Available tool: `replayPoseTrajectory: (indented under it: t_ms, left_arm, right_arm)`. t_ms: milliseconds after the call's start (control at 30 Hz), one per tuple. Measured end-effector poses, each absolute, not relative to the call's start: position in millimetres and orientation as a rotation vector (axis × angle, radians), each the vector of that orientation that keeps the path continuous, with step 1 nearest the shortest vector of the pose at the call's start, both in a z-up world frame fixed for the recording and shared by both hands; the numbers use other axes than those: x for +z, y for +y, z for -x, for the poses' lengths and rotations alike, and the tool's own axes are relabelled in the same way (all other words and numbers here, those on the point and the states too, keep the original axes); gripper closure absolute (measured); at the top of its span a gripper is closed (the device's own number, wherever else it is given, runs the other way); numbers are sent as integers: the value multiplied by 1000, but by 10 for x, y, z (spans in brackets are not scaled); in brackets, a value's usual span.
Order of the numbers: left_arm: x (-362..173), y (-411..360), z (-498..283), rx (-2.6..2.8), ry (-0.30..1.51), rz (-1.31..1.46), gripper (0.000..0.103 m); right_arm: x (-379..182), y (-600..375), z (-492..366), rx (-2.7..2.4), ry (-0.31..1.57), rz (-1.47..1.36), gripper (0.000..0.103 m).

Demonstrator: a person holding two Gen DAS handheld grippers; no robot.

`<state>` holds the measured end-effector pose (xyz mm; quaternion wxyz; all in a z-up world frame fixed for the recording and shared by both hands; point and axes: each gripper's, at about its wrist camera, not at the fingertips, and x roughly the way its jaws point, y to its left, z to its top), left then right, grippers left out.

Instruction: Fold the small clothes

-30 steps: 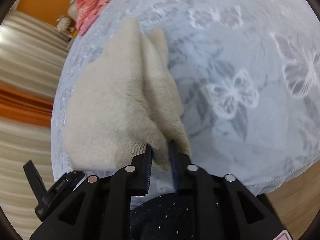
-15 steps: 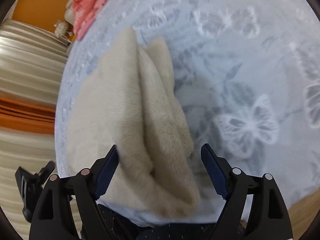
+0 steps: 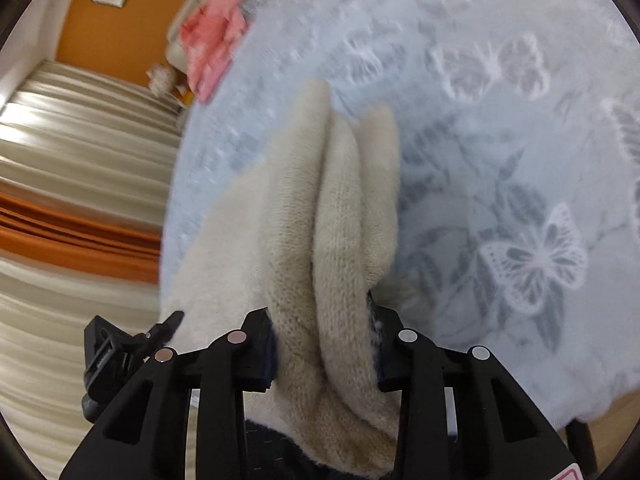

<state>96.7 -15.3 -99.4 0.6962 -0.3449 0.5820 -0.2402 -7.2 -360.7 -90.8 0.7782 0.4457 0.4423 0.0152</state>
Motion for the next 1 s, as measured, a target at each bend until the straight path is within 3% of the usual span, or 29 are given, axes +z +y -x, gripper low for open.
replayPoseTrajectory:
  t_ms: [300, 600, 867, 1000]
  left_arm:
    - [363, -54, -402, -760, 1122, 702, 51]
    - [1865, 224, 174, -967, 758, 637, 51]
    - [2743, 698, 331, -970, 462, 558, 51]
    - [2858, 945, 224, -933, 328, 513, 49]
  right_arm:
    - [728, -3435, 831, 83, 711, -778, 70]
    - [2135, -3063, 1475, 184, 359, -573, 70]
    - [2796, -2681, 1193, 338, 188, -489, 70]
    - [2573, -2503, 851, 382, 193, -494, 67]
